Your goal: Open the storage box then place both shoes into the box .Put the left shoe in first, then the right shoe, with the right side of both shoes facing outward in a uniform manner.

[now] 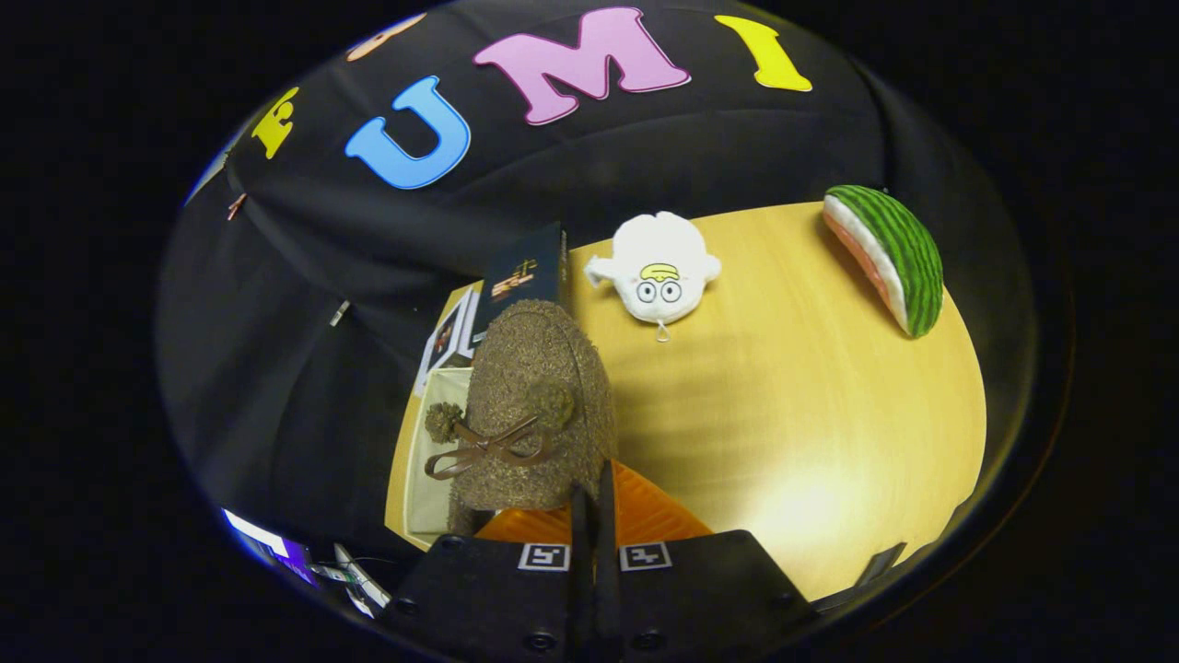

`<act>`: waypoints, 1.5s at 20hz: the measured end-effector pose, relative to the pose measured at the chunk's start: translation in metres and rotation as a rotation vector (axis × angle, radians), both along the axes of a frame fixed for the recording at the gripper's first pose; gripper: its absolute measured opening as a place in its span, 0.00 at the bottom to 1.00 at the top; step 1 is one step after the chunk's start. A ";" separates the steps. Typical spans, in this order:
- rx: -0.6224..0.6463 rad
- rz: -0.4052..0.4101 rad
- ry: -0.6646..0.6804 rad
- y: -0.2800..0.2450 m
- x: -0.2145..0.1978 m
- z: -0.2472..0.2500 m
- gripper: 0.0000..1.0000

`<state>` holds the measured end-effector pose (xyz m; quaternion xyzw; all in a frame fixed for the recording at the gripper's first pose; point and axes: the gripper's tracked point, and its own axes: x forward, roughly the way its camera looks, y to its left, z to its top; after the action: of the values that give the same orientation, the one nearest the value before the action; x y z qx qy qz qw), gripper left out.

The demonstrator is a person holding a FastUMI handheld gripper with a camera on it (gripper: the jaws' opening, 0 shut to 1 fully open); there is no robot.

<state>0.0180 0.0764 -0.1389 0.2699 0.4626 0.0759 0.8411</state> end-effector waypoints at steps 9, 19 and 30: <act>-0.123 0.001 0.010 0.081 0.021 -0.037 0.05; -0.166 0.075 -0.110 0.106 0.026 -0.012 0.99; -0.243 0.019 -0.513 -0.001 0.036 0.115 0.98</act>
<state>0.0542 0.0757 -0.0241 0.1346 0.2429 0.0935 0.9561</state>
